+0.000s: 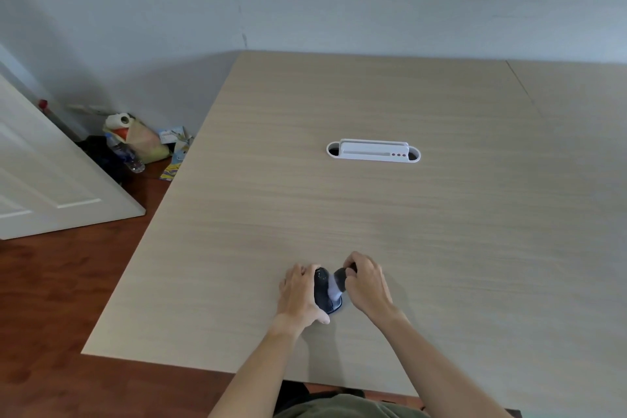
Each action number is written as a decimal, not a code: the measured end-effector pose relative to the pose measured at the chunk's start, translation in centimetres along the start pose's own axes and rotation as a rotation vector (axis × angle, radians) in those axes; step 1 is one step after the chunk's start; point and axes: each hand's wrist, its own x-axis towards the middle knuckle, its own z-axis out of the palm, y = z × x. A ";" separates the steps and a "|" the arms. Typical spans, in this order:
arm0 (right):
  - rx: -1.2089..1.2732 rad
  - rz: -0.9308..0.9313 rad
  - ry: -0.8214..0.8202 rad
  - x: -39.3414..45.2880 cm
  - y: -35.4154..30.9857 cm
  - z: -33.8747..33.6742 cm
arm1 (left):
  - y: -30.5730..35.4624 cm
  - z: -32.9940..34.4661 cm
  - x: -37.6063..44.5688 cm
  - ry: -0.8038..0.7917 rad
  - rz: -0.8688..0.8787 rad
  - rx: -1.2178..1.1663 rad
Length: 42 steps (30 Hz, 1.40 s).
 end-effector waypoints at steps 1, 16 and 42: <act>0.036 -0.035 -0.057 0.0 -0.1 0.1 | 0.0 0.0 0.0 0.001 0.007 0.015; -0.024 -0.040 -0.166 1.0 -1.5 0.5 | 0.1 -0.3 0.1 -0.005 0.039 0.072; -0.043 0.166 -0.122 2.6 -1.6 0.4 | 0.0 -0.3 0.2 0.006 0.023 0.080</act>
